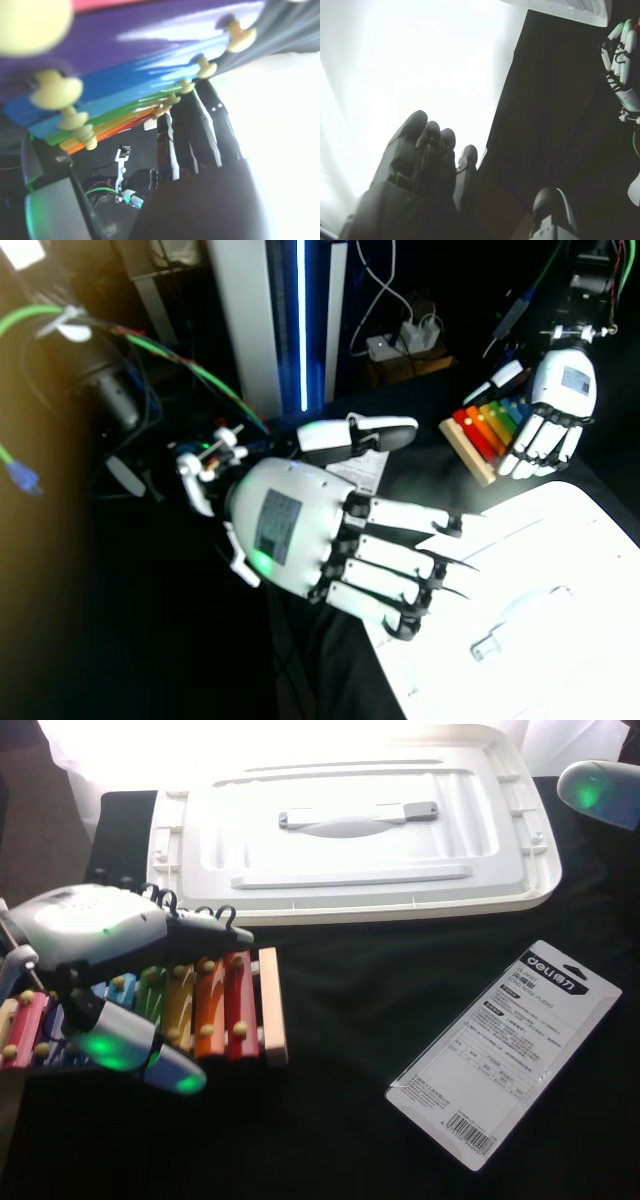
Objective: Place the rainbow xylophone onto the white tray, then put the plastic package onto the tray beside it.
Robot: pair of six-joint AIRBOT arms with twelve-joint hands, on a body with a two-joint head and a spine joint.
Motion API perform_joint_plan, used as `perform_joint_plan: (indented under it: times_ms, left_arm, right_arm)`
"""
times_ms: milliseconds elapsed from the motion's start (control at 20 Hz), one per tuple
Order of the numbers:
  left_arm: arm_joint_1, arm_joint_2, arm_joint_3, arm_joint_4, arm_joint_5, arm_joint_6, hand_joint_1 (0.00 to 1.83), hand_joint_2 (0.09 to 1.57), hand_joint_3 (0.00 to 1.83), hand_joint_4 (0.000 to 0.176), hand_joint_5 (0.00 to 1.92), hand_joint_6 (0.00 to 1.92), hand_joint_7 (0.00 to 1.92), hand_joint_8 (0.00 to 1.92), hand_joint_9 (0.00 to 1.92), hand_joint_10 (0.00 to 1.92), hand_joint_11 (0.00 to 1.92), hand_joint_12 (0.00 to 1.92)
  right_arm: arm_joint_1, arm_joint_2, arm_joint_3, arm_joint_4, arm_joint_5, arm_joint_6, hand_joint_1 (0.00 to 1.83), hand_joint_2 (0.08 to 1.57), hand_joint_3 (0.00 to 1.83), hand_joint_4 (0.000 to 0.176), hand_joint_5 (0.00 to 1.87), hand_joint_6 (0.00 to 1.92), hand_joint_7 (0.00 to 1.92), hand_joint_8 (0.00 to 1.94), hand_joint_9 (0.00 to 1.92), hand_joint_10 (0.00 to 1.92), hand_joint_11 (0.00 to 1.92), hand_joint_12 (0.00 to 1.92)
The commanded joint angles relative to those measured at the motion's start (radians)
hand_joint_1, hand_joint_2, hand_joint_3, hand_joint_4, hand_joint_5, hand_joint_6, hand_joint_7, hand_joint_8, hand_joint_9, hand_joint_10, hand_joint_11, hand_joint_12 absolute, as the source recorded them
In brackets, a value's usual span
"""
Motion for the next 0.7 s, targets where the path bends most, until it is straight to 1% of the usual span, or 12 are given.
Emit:
perform_joint_plan:
  times_ms: [0,50,100,150,200,250,300,350,450,500,600,650]
  left_arm:
    - [-0.020,0.007,0.000,-0.015,-0.115,0.013,0.81,1.06,0.01,0.037,0.36,0.00,0.60,0.00,0.64,0.00,0.26,0.97]
    - [-0.027,0.009,0.000,-0.015,-0.120,0.017,0.77,1.09,0.00,0.055,0.30,0.00,0.50,0.00,0.56,0.00,0.20,0.97]
    - [-0.035,0.011,0.001,-0.016,-0.130,0.020,0.81,1.07,0.00,0.031,0.32,0.01,0.51,0.01,0.58,0.01,0.17,0.96]
    - [-0.045,0.013,0.003,-0.016,-0.134,0.023,0.84,1.05,0.00,0.029,0.34,0.01,0.54,0.01,0.61,0.01,0.17,0.90]
    - [-0.058,0.013,0.006,-0.016,-0.132,0.026,0.87,1.03,0.00,0.029,0.37,0.01,0.58,0.02,0.63,0.01,0.13,0.88]
    - [-0.073,0.014,0.010,-0.016,-0.127,0.035,1.00,0.97,0.00,0.000,0.48,0.02,0.66,0.01,0.74,0.03,0.27,1.01]
    - [-0.082,0.013,0.011,-0.015,-0.123,0.042,1.00,0.97,0.00,0.000,0.48,0.02,0.66,0.01,0.74,0.03,0.27,1.01]
    - [-0.089,0.013,0.011,-0.015,-0.114,0.054,1.02,0.96,0.00,0.000,0.51,0.01,0.66,0.00,0.78,0.04,0.33,1.09]
    - [-0.089,0.010,0.011,-0.015,-0.107,0.057,1.06,0.92,0.00,0.000,0.54,0.01,0.71,0.02,0.85,0.06,0.32,1.28]
    - [-0.089,0.009,0.012,-0.015,-0.100,0.057,1.12,0.91,0.00,0.000,0.56,0.02,0.72,0.02,0.87,0.06,0.31,1.30]
    - [-0.087,0.002,0.012,-0.007,-0.082,0.058,1.13,0.89,0.00,0.000,0.60,0.03,0.74,0.02,0.85,0.05,0.37,1.30]
    - [-0.087,-0.002,0.010,-0.001,-0.073,0.058,1.13,0.87,0.00,0.000,0.57,0.01,0.72,0.00,0.83,0.04,0.38,1.26]
  right_arm:
    - [0.007,0.001,0.000,0.026,0.121,0.011,0.42,0.91,0.00,0.154,0.34,0.00,0.29,0.00,0.22,0.01,0.00,0.58]
    - [0.007,0.001,0.000,0.026,0.121,0.011,0.41,0.90,0.00,0.155,0.33,0.00,0.29,0.00,0.23,0.01,0.00,0.59]
    - [0.007,0.001,0.000,0.026,0.121,0.011,0.41,0.90,0.00,0.153,0.34,0.00,0.30,0.00,0.23,0.01,0.00,0.62]
    - [0.007,0.001,0.001,0.026,0.121,0.011,0.41,0.91,0.00,0.151,0.33,0.00,0.29,0.00,0.23,0.00,0.00,0.62]
    - [0.007,0.001,0.001,0.026,0.121,0.011,0.42,0.91,0.00,0.148,0.33,0.00,0.29,0.00,0.21,0.00,0.00,0.60]
    - [0.007,0.001,0.001,0.026,0.121,0.011,0.42,0.91,0.00,0.151,0.33,0.00,0.28,0.00,0.20,0.00,0.00,0.59]
    - [0.007,0.000,0.002,0.025,0.121,0.011,0.42,0.91,0.00,0.151,0.33,0.00,0.28,0.00,0.20,0.00,0.00,0.59]
    - [0.007,-0.001,0.003,0.025,0.121,0.011,0.42,0.91,0.00,0.149,0.33,0.00,0.28,0.00,0.21,0.01,0.00,0.59]
    - [0.007,-0.002,0.003,0.025,0.121,0.011,0.42,0.91,0.00,0.153,0.33,0.00,0.28,0.00,0.22,0.01,0.00,0.59]
    - [0.007,-0.002,0.003,0.025,0.121,0.011,0.41,0.91,0.00,0.153,0.33,0.00,0.28,0.00,0.22,0.00,0.00,0.63]
    - [0.007,-0.002,0.003,0.025,0.121,0.011,0.40,0.91,0.00,0.162,0.33,0.00,0.29,0.00,0.23,0.00,0.00,0.67]
    - [0.007,-0.002,0.003,0.025,0.121,0.011,0.40,0.91,0.00,0.163,0.33,0.00,0.29,0.00,0.22,0.00,0.00,0.68]
